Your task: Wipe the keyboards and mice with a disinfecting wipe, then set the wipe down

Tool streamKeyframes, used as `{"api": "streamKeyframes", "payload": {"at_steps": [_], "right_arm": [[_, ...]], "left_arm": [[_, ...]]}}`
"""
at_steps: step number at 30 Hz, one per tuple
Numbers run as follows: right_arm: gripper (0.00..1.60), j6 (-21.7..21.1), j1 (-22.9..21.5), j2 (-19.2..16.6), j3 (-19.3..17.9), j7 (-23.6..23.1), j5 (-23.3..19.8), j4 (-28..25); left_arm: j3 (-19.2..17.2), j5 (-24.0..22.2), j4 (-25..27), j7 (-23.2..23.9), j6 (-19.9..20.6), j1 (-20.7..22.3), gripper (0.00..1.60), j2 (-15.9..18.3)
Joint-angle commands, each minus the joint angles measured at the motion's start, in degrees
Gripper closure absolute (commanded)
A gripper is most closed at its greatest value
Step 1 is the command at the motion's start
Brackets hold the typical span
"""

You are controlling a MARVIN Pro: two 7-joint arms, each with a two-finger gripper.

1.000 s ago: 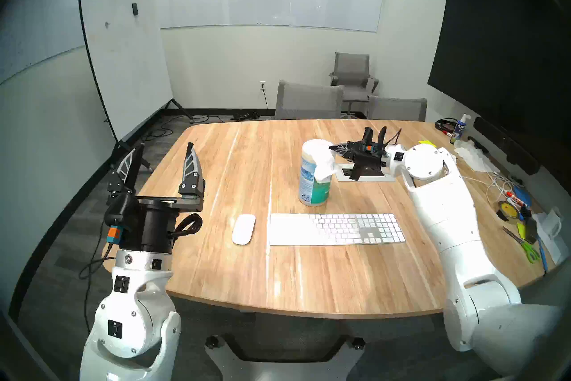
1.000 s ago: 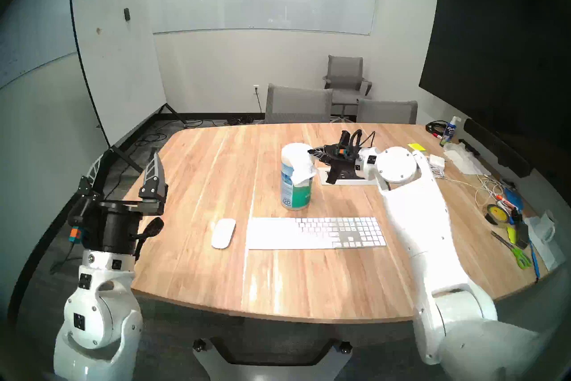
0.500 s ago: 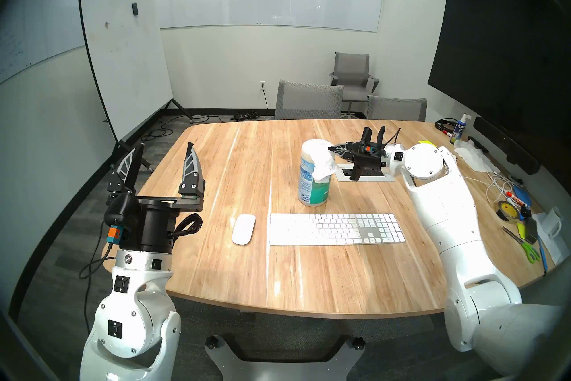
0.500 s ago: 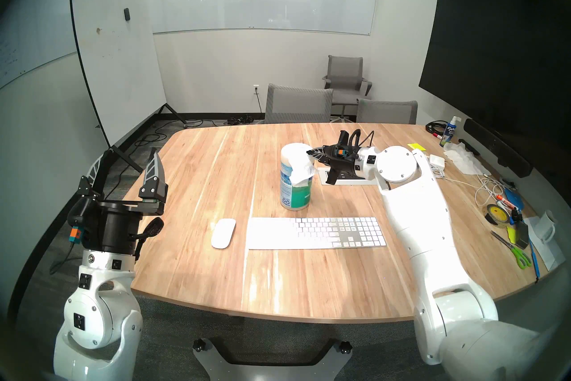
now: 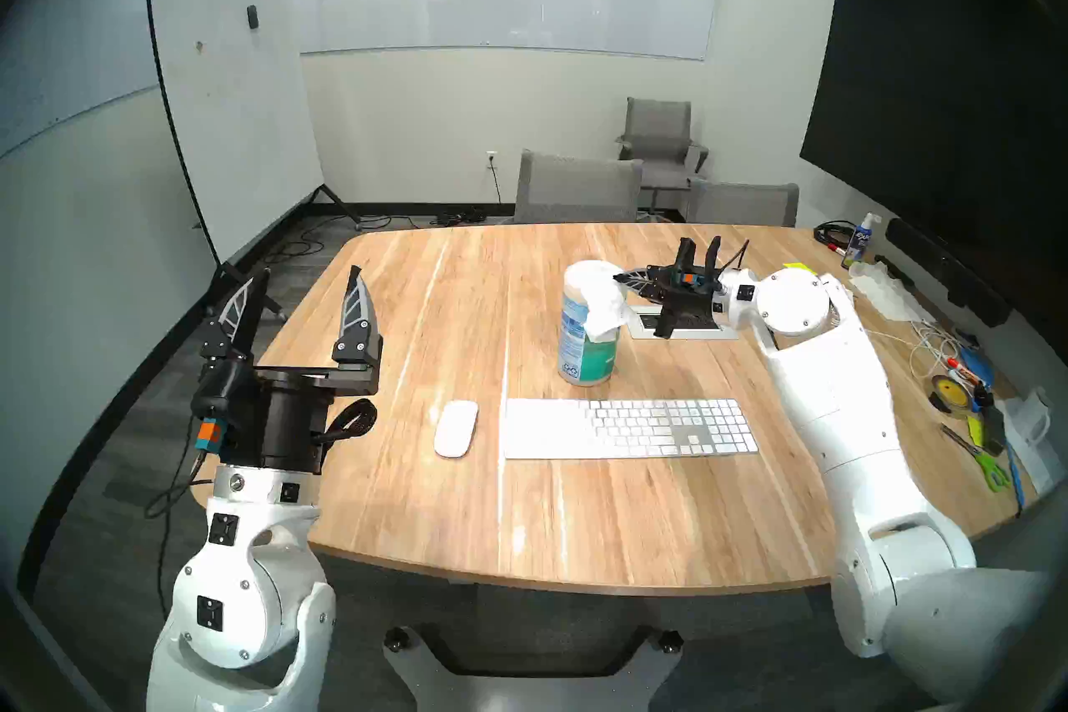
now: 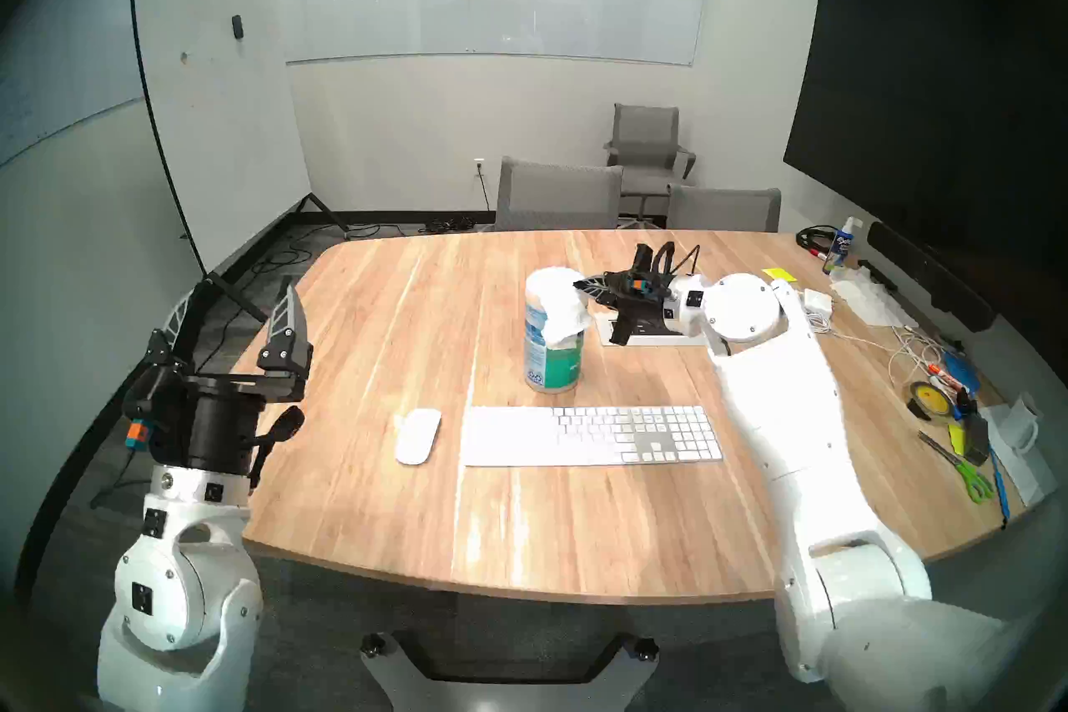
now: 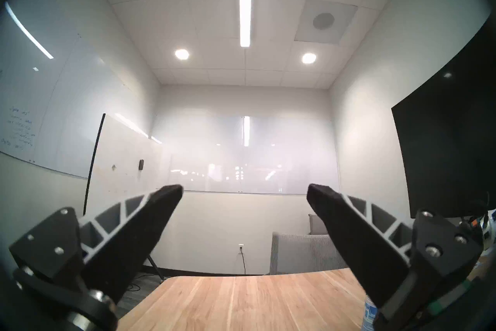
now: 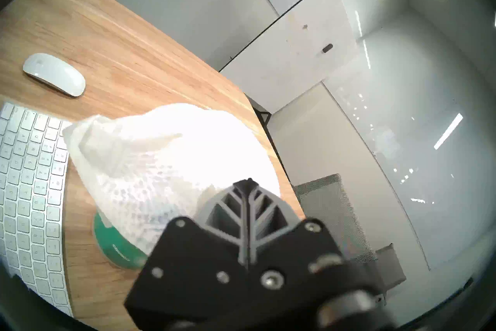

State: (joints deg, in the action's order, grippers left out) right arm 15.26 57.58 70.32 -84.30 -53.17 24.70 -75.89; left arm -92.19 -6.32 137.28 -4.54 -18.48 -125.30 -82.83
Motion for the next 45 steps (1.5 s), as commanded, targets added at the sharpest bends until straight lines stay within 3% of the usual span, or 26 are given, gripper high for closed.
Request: {"api": "streamKeyframes", "payload": {"at_steps": [1, 16, 35, 40, 45], "right_arm": [[1.6, -0.16, -0.14, 0.17, -0.16, 0.12, -0.18, -0.51], [1.6, -0.06, -0.18, 0.17, -0.15, 0.11, -0.18, -0.43], [1.6, -0.06, -0.16, 0.18, -0.17, 0.11, -0.18, -0.45], [1.6, -0.05, -0.17, 0.18, -0.17, 0.11, -0.17, -0.44], [1.6, -0.06, -0.16, 0.19, -0.18, 0.11, -0.17, -0.46]], "left_arm": [[-2.41, -0.74, 2.72, 1.69, 4.37, -1.15, 0.0, 2.43], [-11.04, -2.86, 2.72, 9.9, 10.23, -0.2, 0.0, 9.44], [-17.75, -12.52, 2.72, 18.47, 14.54, 0.39, 0.0, 12.07], [-21.4, -16.68, 2.72, 22.42, 17.09, 0.44, 0.0, 14.23], [-21.97, -17.44, 2.72, 22.71, 18.3, 0.88, 0.0, 13.88]]}}
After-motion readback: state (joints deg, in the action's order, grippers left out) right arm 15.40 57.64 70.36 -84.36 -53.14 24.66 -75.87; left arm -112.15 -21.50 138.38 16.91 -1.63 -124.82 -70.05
